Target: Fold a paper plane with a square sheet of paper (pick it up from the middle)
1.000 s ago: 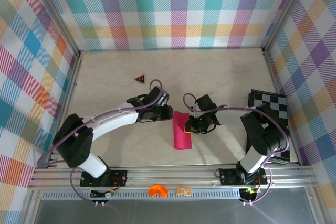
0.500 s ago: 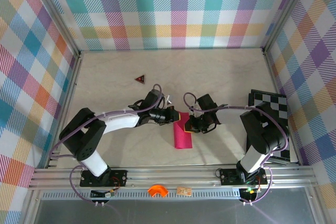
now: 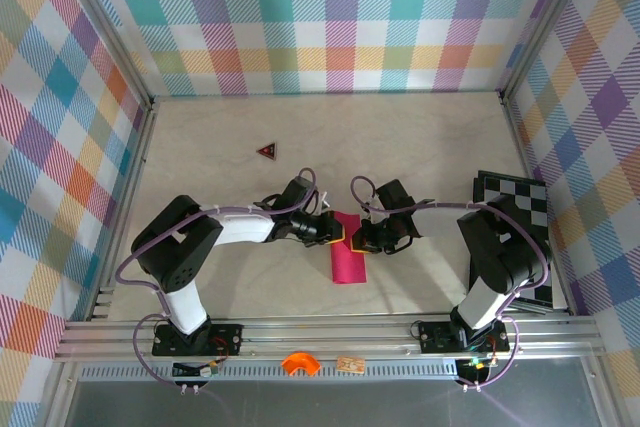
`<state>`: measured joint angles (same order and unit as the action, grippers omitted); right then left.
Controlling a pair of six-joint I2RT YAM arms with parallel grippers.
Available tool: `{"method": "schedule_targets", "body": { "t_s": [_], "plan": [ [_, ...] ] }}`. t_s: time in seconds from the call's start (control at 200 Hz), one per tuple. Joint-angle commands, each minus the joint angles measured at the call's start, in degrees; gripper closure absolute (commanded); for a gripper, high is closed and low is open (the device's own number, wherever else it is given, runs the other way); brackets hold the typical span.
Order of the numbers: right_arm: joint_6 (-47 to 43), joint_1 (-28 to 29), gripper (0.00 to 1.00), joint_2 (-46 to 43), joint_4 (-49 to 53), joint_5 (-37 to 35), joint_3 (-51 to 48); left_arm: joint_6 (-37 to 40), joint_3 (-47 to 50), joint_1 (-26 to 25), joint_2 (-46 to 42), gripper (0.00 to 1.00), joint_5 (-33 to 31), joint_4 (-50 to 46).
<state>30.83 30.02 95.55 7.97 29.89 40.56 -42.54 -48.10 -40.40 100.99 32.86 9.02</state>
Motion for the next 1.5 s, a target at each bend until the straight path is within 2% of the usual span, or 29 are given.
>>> {"method": "schedule_targets", "body": {
  "t_s": [0.0, 0.23, 0.33, 0.515, 0.725, 1.065, 1.26, 1.495],
  "plan": [
    [0.63, -0.40, 1.00, 2.48, 3.87, -6.61, -2.76, 2.79, 1.55, 0.21, 1.03, 1.00, -2.14, -3.59],
    [0.68, -0.40, 1.00, 2.25, 4.11, -6.84, -3.18, 7.97, 3.90, 0.24, 1.49, 1.00, -9.18, -10.67],
    [1.07, -0.40, 1.00, 1.91, 3.94, -7.04, -3.77, 8.68, 4.38, 0.24, 1.77, 1.00, -10.34, -11.61],
    [1.42, -0.41, 1.00, 0.75, 3.99, -7.54, -4.61, 7.86, 1.25, 0.28, -2.90, 1.00, -9.07, -12.03],
    [2.01, -0.40, 1.00, 0.45, 4.37, -8.13, -4.97, 8.45, -3.59, 0.79, -2.10, 1.00, -2.08, -8.43],
    [2.09, -0.45, 1.00, -0.21, 4.77, -8.27, -5.71, 8.74, -0.73, 3.59, 6.35, 1.00, -1.95, -3.72],
    [1.78, -0.40, 1.00, -0.45, 5.21, -8.71, -5.58, 9.61, 1.89, 5.59, 5.00, 1.00, -2.63, -5.04],
    [1.67, -0.40, 1.00, -0.39, 5.78, -8.80, -4.71, 10.58, -4.87, 5.69, 1.81, 1.00, 0.85, -8.89]
  ]
}}
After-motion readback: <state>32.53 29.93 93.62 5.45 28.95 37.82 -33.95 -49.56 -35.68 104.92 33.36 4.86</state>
